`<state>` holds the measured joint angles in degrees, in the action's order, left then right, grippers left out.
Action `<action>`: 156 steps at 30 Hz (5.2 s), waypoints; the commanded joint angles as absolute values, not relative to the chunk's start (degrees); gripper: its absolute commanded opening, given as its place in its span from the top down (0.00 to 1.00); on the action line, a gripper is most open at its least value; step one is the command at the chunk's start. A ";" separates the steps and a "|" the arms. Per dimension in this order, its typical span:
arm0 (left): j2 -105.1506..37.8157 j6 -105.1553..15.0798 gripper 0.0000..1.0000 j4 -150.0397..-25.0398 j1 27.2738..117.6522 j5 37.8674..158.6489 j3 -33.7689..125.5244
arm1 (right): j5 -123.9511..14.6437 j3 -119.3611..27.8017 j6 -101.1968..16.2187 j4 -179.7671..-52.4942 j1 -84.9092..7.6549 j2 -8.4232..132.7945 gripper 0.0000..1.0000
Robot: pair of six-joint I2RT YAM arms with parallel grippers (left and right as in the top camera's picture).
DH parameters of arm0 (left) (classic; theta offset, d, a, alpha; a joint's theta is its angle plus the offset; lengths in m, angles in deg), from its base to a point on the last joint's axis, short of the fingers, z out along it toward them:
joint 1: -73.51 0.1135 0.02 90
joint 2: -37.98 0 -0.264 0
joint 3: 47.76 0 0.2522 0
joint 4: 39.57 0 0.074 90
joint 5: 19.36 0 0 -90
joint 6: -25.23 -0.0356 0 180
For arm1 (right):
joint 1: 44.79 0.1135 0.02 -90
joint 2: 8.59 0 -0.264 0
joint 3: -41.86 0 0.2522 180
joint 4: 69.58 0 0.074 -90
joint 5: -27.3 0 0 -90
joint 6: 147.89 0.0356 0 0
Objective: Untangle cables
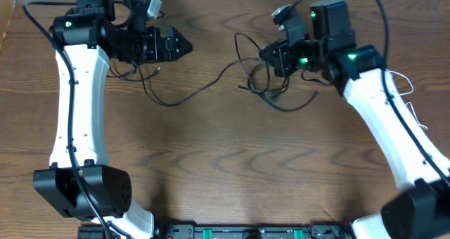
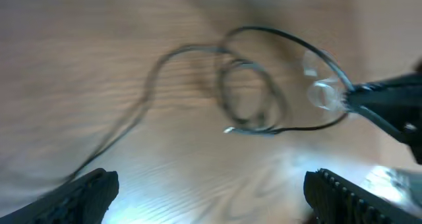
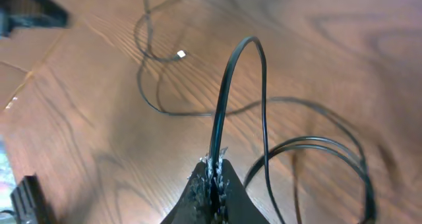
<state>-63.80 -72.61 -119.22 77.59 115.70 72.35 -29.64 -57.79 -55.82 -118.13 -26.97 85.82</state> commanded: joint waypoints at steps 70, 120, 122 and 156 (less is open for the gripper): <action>-69.15 -83.15 0.26 -105.63 63.56 137.91 72.35 | -13.99 -59.91 -52.98 -109.93 -32.74 86.26 0.99; -69.20 -76.48 0.26 -109.01 63.56 99.46 70.84 | -59.12 -104.17 -45.94 -128.40 -45.70 83.68 0.99; -69.20 -76.48 0.26 -109.01 63.56 99.46 70.84 | -59.12 -104.17 -47.87 -131.11 -48.74 83.68 0.99; -68.91 -76.61 0.25 -108.47 63.58 97.19 71.38 | -58.29 -83.65 -53.05 -156.73 -69.92 93.74 0.01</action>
